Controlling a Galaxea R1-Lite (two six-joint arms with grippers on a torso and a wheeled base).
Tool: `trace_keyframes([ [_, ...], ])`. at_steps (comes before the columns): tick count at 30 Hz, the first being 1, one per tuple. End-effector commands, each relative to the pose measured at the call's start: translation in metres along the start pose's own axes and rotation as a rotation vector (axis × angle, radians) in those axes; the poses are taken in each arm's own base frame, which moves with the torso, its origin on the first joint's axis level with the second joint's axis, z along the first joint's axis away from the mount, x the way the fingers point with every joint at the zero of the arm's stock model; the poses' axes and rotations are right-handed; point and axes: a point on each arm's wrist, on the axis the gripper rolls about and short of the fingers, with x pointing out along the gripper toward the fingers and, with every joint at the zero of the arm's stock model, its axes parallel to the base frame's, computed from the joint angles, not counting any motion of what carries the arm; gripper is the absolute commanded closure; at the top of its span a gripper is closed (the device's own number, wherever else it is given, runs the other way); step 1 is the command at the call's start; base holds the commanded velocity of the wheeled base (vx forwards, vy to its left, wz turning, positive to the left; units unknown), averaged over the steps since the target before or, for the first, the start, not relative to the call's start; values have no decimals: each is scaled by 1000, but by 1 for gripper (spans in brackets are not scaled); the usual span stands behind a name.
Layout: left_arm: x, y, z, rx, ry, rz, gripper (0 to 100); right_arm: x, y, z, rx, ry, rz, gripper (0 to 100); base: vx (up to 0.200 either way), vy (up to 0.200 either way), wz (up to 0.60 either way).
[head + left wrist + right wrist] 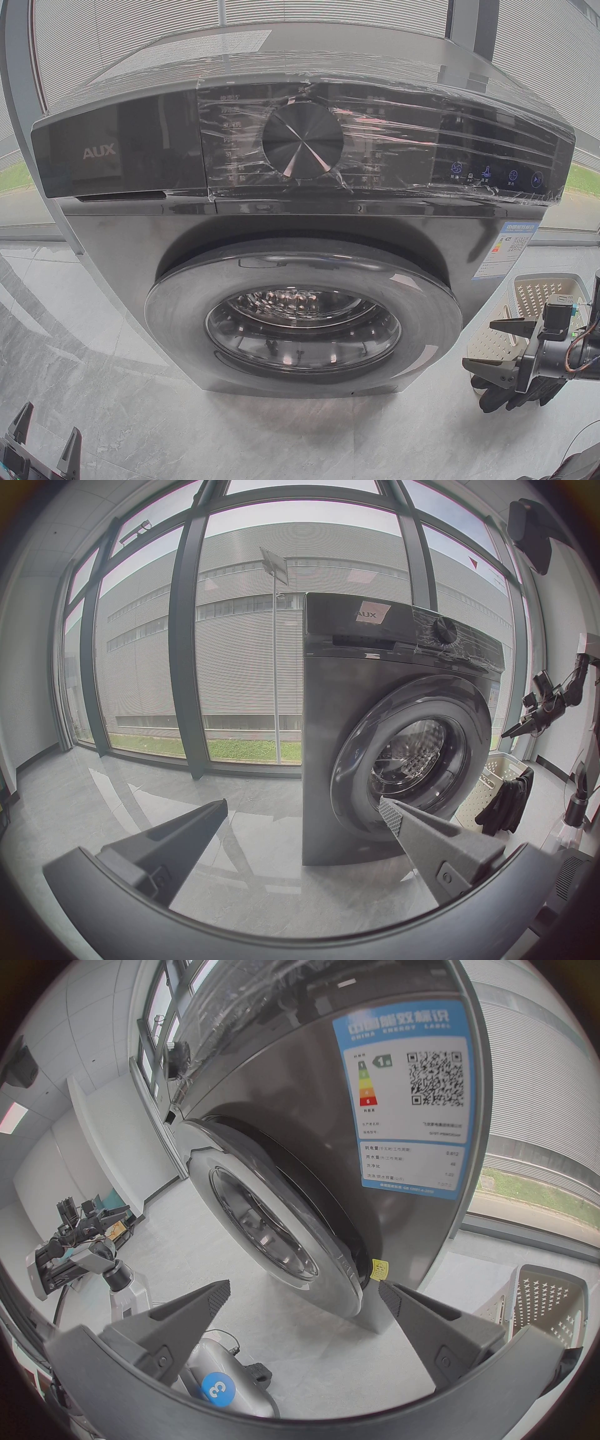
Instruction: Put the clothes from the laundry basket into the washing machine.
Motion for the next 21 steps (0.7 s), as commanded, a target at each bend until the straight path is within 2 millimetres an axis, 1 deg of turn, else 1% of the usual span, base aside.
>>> trace_keyframes([
  [1, 0, 0, -5, -1, -1, -1, 0, 15, -3, -4, 12, 41, 10, 0, 0, 0, 0],
  [9, 0, 0, -5, -1, -1, -1, 0, 32, -4, -4, 5, 53, 15, 0, 0, 0, 0],
  [13, 0, 0, -5, -1, -1, -1, 0, 36, -3, 2, 3, 38, 23, 0, 0, 0, 0],
  [16, 0, 0, -5, -1, -1, -1, 0, 43, 0, 7, 0, 35, 45, 0, 0, 0, 0],
  [21, 0, 0, -5, -1, -1, -1, 0, 50, 3, 6, 1, 54, 39, 0, 0, 0, 0],
])
